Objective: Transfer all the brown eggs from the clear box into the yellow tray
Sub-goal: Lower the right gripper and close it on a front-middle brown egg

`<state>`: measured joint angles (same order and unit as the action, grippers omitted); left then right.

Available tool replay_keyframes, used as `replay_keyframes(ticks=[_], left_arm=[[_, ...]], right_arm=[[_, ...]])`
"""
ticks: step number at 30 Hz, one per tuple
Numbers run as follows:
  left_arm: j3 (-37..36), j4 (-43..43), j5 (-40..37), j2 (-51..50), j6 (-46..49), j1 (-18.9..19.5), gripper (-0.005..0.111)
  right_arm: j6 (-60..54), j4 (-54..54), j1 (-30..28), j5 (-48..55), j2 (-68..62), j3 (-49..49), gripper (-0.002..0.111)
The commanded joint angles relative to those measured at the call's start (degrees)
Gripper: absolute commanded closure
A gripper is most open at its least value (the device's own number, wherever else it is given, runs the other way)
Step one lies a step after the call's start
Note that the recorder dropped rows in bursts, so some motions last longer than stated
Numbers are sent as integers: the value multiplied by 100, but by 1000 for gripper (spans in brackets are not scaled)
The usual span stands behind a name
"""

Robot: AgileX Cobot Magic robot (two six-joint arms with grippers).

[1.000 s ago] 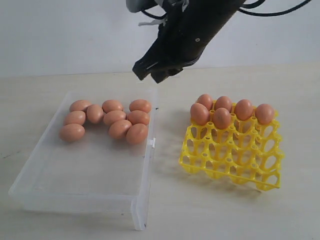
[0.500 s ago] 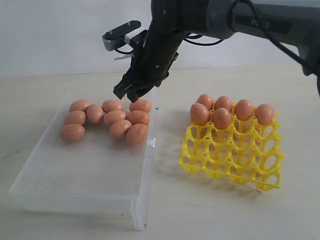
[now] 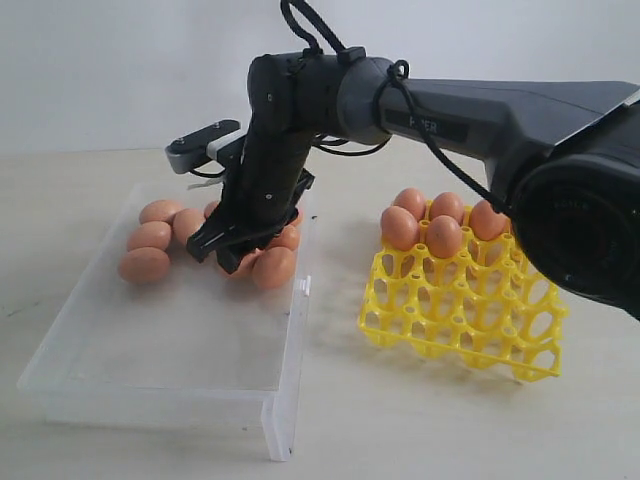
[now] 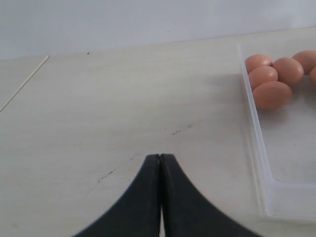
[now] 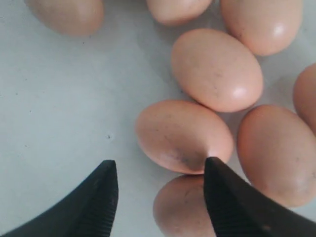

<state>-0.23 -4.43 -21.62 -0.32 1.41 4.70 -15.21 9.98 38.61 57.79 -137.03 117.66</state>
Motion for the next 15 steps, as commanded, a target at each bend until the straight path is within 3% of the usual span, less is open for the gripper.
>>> replay_keyframes(ticks=[1, 15], left_arm=[[23, 39, -7, 32, -12, -34, 107], [23, 39, -7, 32, -12, -34, 107]], right_arm=[[150, 39, 7, 67, 8, 68, 53], [327, -657, 7, 609, 19, 68, 52]])
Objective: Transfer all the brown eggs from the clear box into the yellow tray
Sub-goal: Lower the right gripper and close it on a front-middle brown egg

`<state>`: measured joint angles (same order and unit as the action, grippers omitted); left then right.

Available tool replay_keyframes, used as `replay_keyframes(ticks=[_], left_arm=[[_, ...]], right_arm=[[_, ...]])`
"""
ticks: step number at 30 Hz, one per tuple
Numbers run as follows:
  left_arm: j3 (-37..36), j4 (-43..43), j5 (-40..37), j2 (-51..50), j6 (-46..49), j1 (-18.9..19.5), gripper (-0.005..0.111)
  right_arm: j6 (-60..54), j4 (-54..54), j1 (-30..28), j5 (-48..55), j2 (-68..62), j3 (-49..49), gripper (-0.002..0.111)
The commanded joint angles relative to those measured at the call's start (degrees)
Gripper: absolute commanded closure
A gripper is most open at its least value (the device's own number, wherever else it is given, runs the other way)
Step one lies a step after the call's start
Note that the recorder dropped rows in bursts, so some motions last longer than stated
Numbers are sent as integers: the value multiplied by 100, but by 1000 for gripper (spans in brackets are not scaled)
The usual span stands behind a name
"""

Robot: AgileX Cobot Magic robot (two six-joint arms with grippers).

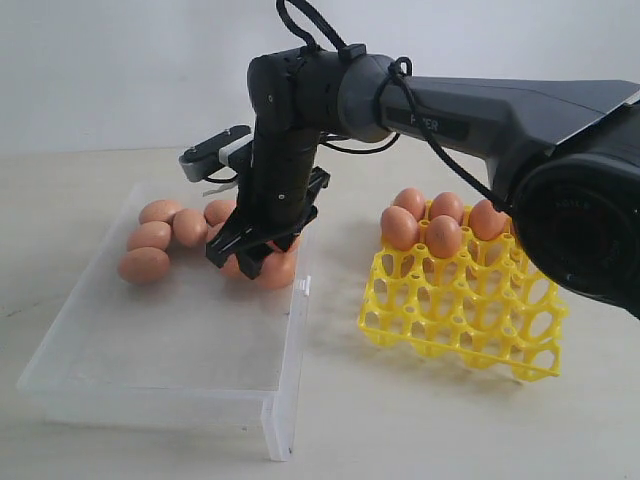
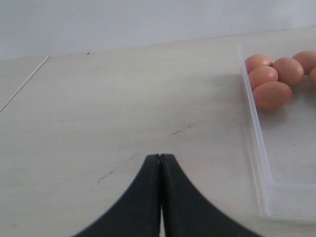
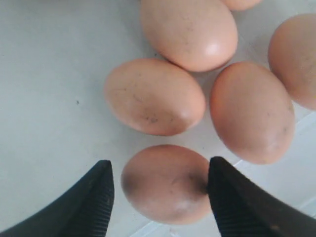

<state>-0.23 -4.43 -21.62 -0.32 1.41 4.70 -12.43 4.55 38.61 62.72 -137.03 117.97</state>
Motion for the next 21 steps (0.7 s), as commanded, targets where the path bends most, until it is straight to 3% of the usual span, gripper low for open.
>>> replay_keyframes(ticks=[1, 21], left_arm=[[23, 39, -7, 32, -12, -34, 107], [23, 39, -7, 32, -12, -34, 107]], right_arm=[[48, -114, 7, 117, 19, 38, 52], [100, 153, 67, 289, 6, 28, 52]])
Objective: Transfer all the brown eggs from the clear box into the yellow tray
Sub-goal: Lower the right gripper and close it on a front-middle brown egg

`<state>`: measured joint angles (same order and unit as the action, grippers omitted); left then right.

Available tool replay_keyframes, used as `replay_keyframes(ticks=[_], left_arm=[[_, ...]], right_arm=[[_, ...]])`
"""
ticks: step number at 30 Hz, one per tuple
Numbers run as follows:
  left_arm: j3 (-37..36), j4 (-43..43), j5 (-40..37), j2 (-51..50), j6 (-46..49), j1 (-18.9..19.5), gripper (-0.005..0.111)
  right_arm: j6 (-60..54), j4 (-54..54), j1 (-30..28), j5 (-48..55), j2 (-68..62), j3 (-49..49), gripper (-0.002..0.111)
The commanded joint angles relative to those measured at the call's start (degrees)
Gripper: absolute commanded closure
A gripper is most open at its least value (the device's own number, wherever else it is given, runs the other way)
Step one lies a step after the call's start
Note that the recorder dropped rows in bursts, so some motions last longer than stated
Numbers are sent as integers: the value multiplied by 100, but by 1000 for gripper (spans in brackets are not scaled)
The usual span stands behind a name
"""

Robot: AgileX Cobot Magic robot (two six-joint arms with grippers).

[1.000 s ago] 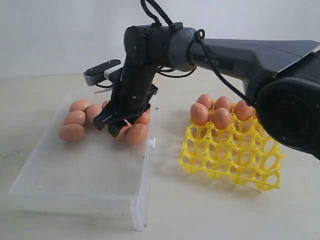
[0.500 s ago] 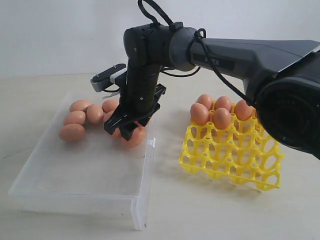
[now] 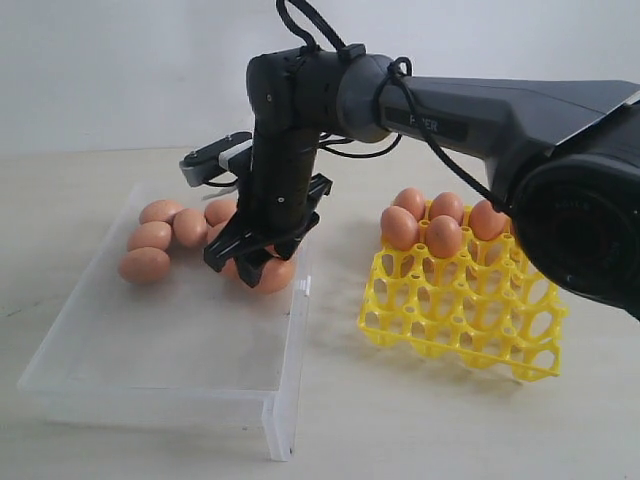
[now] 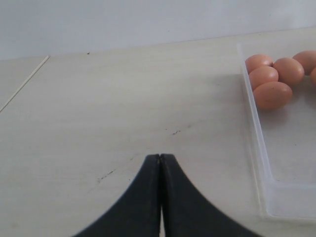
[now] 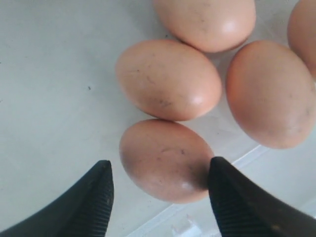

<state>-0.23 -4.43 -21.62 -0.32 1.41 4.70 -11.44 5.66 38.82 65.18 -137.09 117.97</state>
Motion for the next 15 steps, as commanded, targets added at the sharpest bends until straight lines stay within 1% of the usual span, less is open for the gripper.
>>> replay_keyframes(ticks=[1, 5, 11, 15], left_arm=[[23, 39, -7, 32, -12, -34, 107], [23, 39, -7, 32, -12, -34, 107], [23, 39, -7, 32, -12, -34, 107], [23, 39, -7, 32, -12, -34, 107]], right_arm=[[-10, 41, 46, 44, -14, 13, 52], [-123, -193, 46, -49, -143, 13, 52], [-249, -566, 46, -457, -266, 13, 52], [-372, -566, 46, -734, -266, 13, 52]])
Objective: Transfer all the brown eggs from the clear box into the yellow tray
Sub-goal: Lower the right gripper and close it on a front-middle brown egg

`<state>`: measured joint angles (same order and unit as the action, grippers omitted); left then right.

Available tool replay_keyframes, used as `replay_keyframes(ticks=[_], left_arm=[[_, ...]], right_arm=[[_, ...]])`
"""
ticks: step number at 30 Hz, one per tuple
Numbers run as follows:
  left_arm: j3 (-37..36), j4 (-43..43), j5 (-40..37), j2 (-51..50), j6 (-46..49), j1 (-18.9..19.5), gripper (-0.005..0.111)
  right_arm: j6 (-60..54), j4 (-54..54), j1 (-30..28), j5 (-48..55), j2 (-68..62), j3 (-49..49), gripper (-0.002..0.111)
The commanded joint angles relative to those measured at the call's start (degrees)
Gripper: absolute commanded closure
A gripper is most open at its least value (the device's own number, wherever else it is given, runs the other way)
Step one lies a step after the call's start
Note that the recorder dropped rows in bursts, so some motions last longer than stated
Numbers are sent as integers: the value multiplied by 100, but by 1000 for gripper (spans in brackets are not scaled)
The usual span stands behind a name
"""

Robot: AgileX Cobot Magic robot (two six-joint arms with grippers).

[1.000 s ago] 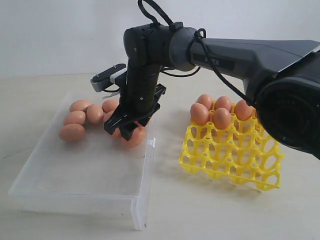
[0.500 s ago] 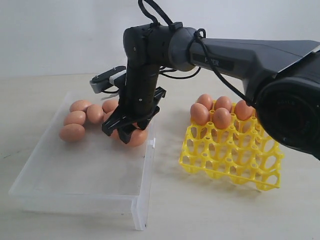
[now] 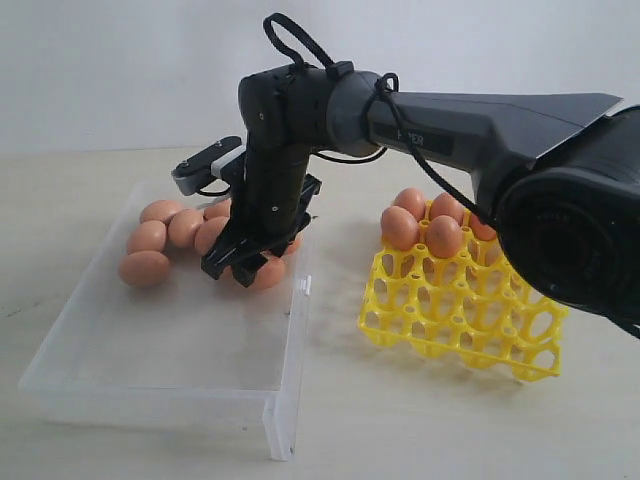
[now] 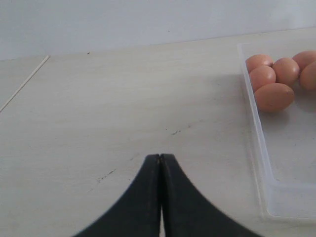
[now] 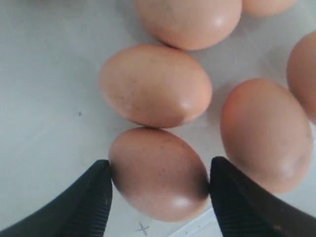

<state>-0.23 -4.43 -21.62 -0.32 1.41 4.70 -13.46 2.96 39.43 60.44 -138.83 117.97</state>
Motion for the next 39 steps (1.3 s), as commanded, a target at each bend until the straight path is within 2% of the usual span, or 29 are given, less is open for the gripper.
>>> replay_keyframes(ticks=[1, 15, 17, 21, 22, 23, 39], left_arm=[[23, 39, -7, 32, -12, -34, 107], [23, 39, -7, 32, -12, -34, 107], [23, 39, -7, 32, -12, -34, 107], [23, 39, -7, 32, -12, -34, 107], [23, 39, -7, 32, -12, -34, 107], [23, 39, -7, 32, -12, -34, 107], [23, 39, -7, 32, -12, -34, 107]], right_arm=[[-170, -296, -16, -299, -92, 13, 52], [-304, 249, 87, -96, -310, -157, 55], [-304, 223, 87, -96, -310, -157, 63], [-338, 207, 87, -52, -297, -157, 95], [-390, 207, 87, -23, -285, -157, 106], [-464, 207, 87, -1, -271, -157, 108], [-611, 500, 87, -343, 821, -157, 108]])
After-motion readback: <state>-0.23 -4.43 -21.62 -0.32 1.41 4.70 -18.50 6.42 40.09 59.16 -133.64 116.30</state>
